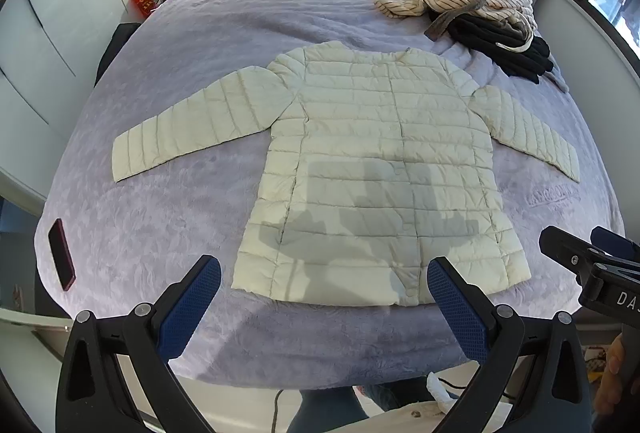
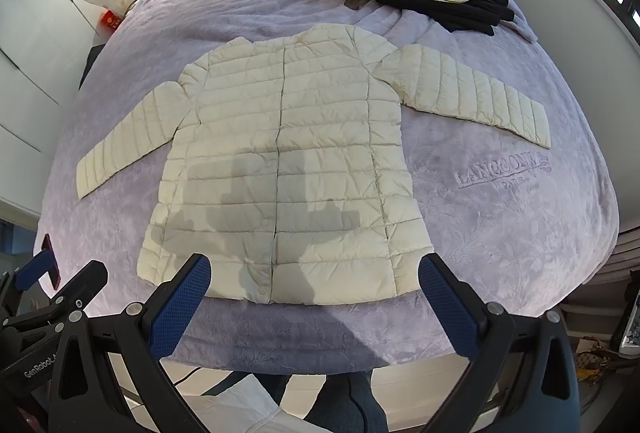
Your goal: Fold large clothes
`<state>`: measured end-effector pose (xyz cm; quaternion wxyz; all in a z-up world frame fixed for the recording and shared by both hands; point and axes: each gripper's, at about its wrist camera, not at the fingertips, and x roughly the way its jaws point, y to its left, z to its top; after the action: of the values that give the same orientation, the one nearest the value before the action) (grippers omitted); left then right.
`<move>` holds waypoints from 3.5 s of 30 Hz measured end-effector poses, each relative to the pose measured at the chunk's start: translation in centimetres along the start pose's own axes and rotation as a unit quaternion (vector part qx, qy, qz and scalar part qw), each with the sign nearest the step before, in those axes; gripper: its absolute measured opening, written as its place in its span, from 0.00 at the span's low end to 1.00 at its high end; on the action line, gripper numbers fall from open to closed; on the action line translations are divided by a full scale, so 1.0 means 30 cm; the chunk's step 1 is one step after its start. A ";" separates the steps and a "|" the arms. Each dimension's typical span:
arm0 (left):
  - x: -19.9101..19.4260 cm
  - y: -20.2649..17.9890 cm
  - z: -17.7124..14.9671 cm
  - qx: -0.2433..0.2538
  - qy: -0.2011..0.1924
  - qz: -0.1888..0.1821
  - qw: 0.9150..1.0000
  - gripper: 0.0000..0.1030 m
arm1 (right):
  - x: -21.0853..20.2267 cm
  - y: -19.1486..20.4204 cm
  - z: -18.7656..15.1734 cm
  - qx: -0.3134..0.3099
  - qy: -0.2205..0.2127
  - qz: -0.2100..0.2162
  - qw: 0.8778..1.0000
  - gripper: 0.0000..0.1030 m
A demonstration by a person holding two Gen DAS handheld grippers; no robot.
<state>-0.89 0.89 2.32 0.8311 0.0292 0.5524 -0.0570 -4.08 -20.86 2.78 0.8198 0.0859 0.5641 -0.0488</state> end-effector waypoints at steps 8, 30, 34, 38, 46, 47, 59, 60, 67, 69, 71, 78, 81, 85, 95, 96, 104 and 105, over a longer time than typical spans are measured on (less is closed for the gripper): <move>0.002 0.004 -0.004 -0.001 -0.001 0.002 1.000 1.00 | 0.002 0.000 0.000 0.000 0.000 0.000 1.000 1.00; -0.002 0.003 0.005 -0.002 -0.006 0.005 1.000 1.00 | 0.006 0.001 -0.007 -0.002 0.005 -0.001 1.000 1.00; -0.003 0.002 0.002 -0.001 -0.006 0.006 1.000 1.00 | 0.007 -0.001 -0.009 -0.001 0.005 -0.001 1.000 1.00; -0.003 0.003 0.003 -0.001 -0.006 0.005 1.000 1.00 | 0.006 0.001 -0.008 0.000 0.005 -0.001 1.000 1.00; -0.003 0.003 0.003 -0.001 -0.006 0.006 1.000 1.00 | 0.006 -0.001 -0.006 -0.002 0.005 -0.001 1.000 1.00; -0.003 0.003 0.002 -0.001 -0.006 0.006 1.000 1.00 | 0.006 0.000 -0.005 -0.001 0.005 -0.001 1.000 1.00; 0.000 0.012 0.007 -0.001 -0.004 0.006 1.000 1.00 | 0.009 -0.002 -0.006 -0.002 0.006 -0.001 1.000 1.00; 0.001 0.013 0.009 -0.002 -0.003 0.006 1.000 1.00 | 0.010 -0.003 -0.006 -0.002 0.007 -0.001 1.000 1.00; 0.013 0.016 0.013 -0.004 0.000 0.008 1.000 1.00 | 0.015 -0.009 -0.004 -0.003 0.008 -0.001 1.000 1.00; 0.014 0.016 0.012 -0.004 -0.001 0.009 1.000 1.00 | 0.017 -0.008 0.000 -0.003 0.009 -0.001 1.000 1.00; 0.018 0.012 0.013 -0.003 0.000 0.009 1.000 1.00 | 0.018 -0.009 -0.001 -0.003 0.009 -0.001 1.000 1.00; 0.025 0.012 0.014 -0.003 0.002 0.011 1.000 1.00 | 0.018 -0.004 0.001 -0.004 0.009 -0.001 1.000 1.00; 0.026 0.013 0.015 -0.003 0.003 0.011 1.000 1.00 | 0.018 -0.003 0.001 -0.004 0.009 -0.001 1.000 1.00; 0.026 0.013 0.015 -0.003 0.003 0.010 1.000 1.00 | 0.019 -0.002 0.001 -0.003 0.009 -0.001 1.000 1.00; 0.027 0.013 0.015 -0.003 0.004 0.011 1.000 1.00 | 0.025 -0.006 0.000 -0.003 0.010 -0.001 1.000 1.00; 0.026 0.011 0.015 -0.003 0.003 0.011 1.000 1.00 | 0.023 -0.003 0.001 -0.003 0.010 -0.001 1.000 1.00; 0.029 0.014 0.012 -0.004 0.004 0.010 1.000 1.00 | 0.030 -0.002 0.001 -0.004 0.012 -0.001 1.000 1.00; 0.031 0.015 0.010 -0.004 0.005 0.010 1.000 1.00 | 0.035 0.001 -0.001 -0.004 0.013 -0.002 1.000 1.00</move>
<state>-0.21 1.24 1.56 0.8290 0.0317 0.5565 -0.0460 -3.73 -20.80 1.81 0.8127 0.0821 0.5749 -0.0472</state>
